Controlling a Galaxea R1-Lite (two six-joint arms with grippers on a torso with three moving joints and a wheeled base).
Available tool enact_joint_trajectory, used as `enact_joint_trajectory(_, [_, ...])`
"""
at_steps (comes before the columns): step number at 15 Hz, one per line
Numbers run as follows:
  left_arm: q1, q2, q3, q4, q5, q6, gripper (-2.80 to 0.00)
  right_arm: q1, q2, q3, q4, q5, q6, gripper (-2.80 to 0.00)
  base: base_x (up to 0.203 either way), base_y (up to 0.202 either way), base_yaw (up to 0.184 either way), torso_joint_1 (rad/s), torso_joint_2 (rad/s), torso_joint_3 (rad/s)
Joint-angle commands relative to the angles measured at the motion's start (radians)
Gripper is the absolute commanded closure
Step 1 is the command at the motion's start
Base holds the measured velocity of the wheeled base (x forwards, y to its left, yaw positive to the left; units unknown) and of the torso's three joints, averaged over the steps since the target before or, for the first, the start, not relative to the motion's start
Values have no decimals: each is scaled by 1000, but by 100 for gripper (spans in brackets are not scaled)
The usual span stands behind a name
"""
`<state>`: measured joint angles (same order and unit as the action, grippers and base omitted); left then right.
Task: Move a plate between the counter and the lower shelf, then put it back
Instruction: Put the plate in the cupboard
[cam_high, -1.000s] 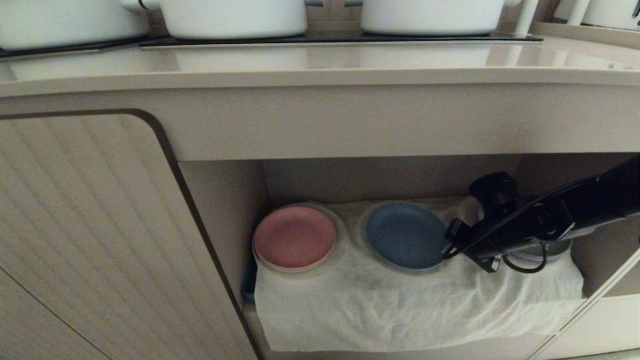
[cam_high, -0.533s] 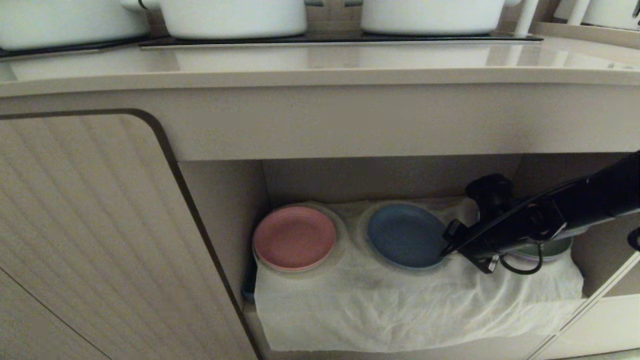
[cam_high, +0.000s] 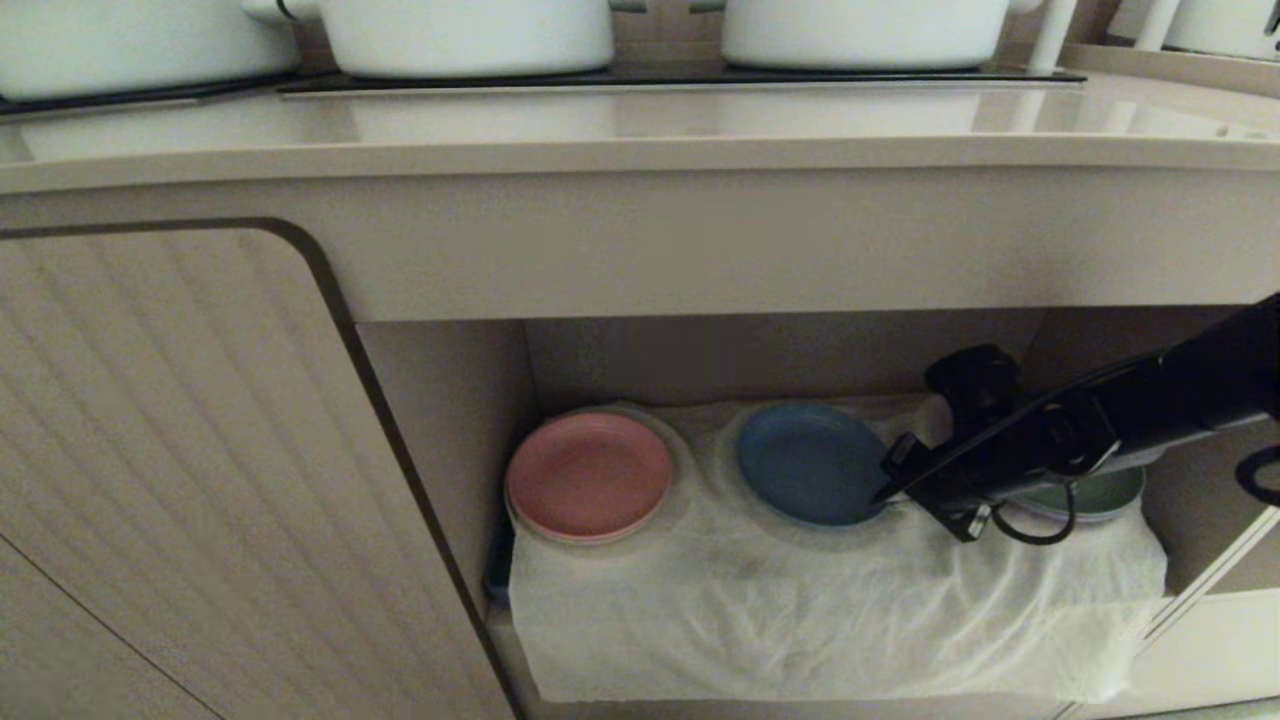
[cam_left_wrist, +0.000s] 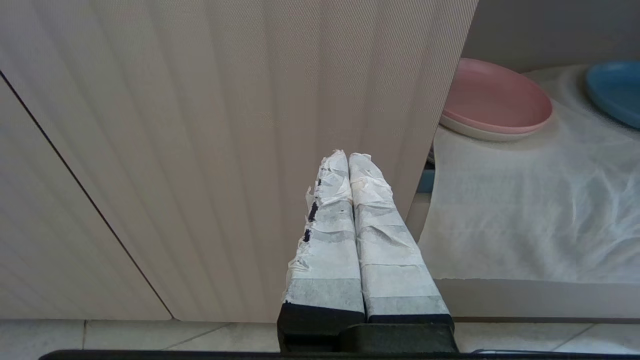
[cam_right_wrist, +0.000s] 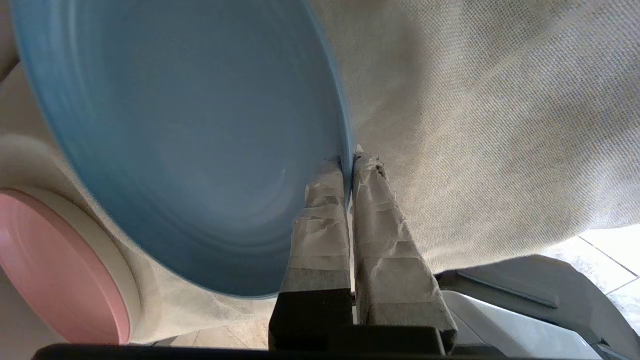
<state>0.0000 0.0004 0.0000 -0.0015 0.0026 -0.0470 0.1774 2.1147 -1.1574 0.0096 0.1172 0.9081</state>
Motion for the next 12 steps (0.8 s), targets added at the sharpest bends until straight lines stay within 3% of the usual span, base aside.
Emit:
enact_joint_trajectory(1, [0, 0, 0, 0, 1, -1, 0, 0, 9, -5, 0, -3, 6, 0, 0, 0, 0, 0, 0, 0])
enact_joint_trajectory(12, [0, 0, 0, 0, 1, -1, 0, 3, 28, -35, 9, -1, 8, 0, 0, 0, 0, 0, 0, 0])
